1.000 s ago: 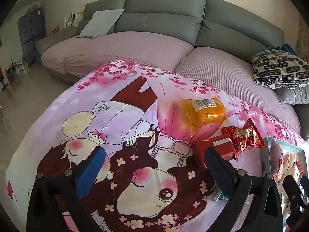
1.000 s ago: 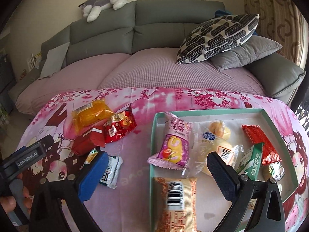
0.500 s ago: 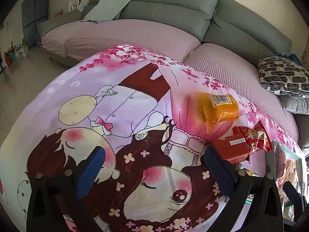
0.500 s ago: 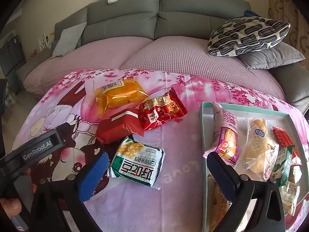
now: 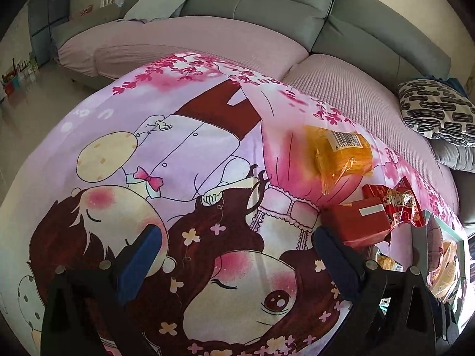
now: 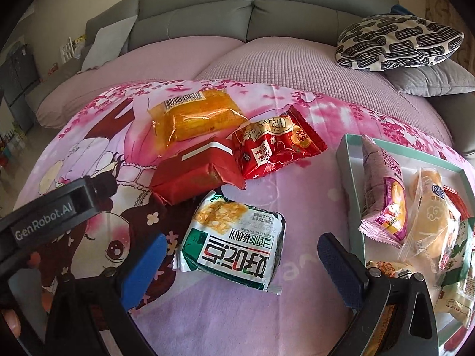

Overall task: Organize snacks
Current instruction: 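Grasp the green-and-white packet with the right tool while the left tool grasps the red box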

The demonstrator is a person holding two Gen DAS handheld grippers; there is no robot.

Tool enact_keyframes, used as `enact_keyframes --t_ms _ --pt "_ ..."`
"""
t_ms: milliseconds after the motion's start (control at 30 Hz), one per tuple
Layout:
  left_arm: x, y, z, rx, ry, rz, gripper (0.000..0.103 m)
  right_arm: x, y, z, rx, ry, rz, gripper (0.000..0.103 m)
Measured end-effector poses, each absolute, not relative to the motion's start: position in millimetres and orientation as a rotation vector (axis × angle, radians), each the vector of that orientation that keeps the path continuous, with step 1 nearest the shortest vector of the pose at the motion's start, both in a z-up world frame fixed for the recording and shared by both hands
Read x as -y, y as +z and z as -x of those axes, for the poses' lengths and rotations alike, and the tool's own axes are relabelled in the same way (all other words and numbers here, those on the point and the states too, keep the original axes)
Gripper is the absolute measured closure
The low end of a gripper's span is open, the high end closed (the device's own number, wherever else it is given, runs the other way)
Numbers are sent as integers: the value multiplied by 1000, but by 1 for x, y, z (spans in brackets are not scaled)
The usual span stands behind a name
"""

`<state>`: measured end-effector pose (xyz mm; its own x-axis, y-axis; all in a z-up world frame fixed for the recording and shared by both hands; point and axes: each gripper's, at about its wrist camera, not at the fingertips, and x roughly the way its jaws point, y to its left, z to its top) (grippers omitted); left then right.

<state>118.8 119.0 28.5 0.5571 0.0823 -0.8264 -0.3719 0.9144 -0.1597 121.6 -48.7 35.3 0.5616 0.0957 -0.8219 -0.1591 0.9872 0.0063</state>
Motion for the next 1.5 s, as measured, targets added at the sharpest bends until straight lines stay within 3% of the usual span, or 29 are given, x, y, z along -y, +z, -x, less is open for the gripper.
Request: enact_keyframes --t_ms 200,633,1200,1400,1500 --pt "-114 26 -123 -975 249 342 1 59 33 -125 -976 125 42 3" --pt "-88 35 -141 -976 140 380 1 76 37 -124 -1001 145 -4 32" --pt "-47 23 -182 -1037 40 367 1 86 39 -125 -1008 162 -16 36" --pt "-47 17 -187 -1057 52 358 13 85 39 -125 -1011 163 -12 36" --pt "-48 18 -184 -1061 70 335 28 85 39 -125 -1012 163 -14 36"
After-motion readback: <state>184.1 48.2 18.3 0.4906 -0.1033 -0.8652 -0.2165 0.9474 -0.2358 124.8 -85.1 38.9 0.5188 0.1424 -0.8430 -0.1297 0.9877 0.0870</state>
